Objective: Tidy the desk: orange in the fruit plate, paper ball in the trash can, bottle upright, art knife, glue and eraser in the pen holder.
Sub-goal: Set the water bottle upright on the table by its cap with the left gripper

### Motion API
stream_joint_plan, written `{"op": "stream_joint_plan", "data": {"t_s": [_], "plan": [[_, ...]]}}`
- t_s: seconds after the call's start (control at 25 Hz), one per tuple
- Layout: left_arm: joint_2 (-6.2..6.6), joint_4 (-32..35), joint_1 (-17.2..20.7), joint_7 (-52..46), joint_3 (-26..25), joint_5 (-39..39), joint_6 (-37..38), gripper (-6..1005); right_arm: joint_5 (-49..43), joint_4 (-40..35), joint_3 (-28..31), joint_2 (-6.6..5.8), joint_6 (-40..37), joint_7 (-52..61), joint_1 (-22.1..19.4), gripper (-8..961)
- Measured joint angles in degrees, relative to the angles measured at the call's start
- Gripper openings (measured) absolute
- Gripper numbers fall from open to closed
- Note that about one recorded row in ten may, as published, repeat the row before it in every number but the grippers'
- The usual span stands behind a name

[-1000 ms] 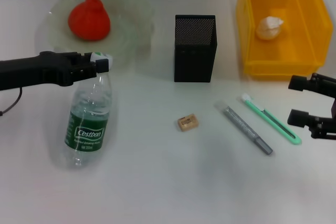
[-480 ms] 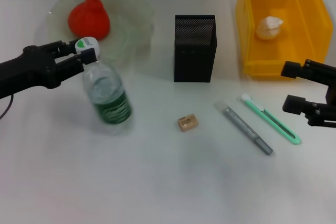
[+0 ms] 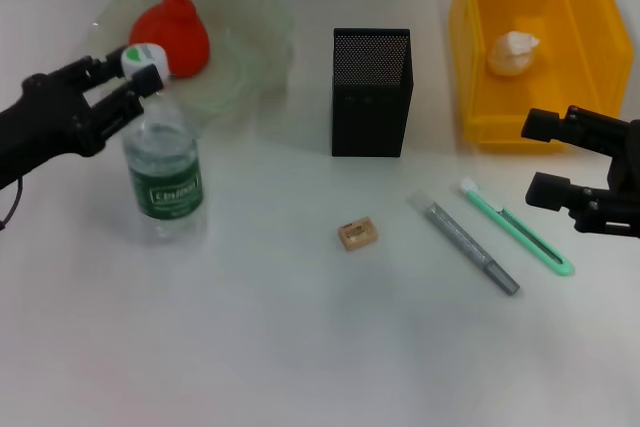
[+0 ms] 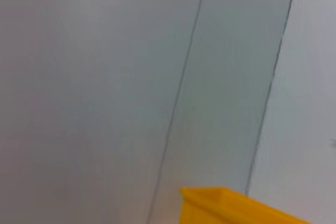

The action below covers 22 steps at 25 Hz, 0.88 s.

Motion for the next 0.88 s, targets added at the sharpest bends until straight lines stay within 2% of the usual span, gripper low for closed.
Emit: {"op": "stream_joint_plan", "data": {"t_s": [0.48,0.88], "plan": [[-0.29,-14.4,0.2,21.5,-1.1,-14.4,-4.7,431,0.8,1.5,0.0,0.44,0.4,-0.1,1.2,846],[-0.56,-18.4,0.4,26.6,-1.3,-16.5,-4.2,488,0.8,1.5,0.0,0.74,0.6,-0.7,1.3,845]]}}
